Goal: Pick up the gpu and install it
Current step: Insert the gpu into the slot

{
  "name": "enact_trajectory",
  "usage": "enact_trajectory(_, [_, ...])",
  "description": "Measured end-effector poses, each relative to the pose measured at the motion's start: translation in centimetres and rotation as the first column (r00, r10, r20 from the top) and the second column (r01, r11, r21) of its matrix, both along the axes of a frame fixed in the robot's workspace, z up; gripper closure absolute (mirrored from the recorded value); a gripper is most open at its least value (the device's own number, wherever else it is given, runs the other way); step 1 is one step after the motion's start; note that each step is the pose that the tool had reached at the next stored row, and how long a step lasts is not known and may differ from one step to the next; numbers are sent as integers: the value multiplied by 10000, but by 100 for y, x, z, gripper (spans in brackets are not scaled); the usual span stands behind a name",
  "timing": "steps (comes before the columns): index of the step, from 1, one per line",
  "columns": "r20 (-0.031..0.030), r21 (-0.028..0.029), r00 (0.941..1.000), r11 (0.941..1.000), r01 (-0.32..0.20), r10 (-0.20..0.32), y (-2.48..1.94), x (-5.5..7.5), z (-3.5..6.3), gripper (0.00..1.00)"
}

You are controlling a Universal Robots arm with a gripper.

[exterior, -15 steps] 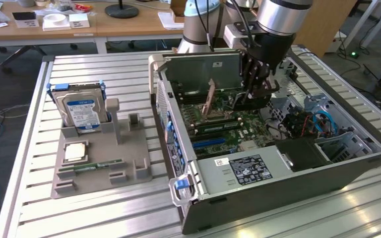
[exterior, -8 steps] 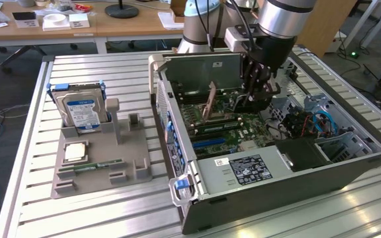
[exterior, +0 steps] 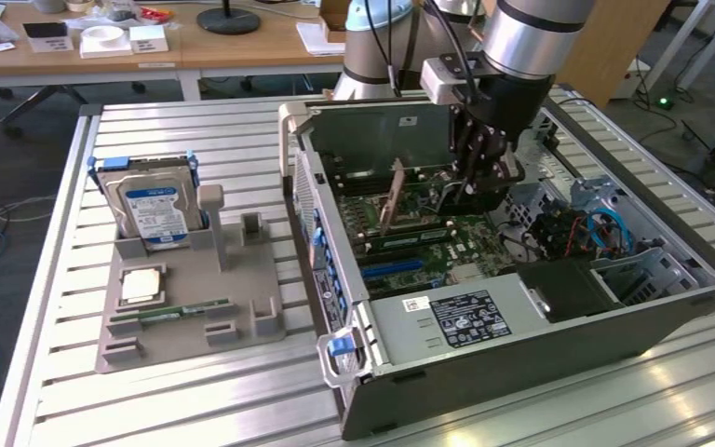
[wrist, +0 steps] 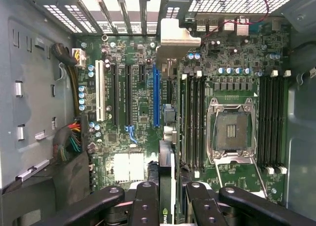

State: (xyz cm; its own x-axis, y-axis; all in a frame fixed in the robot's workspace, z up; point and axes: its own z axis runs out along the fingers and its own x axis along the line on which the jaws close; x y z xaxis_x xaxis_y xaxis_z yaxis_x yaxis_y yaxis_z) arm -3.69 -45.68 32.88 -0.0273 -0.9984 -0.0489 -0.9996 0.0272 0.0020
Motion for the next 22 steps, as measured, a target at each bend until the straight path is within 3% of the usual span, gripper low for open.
enact_trajectory(11, [16, 25, 9999, 9999, -146, 146, 0, -42, -137, 74])
enact_trajectory(22, [17, 46, 9997, 9997, -255, 255, 0, -73, -187, 74])
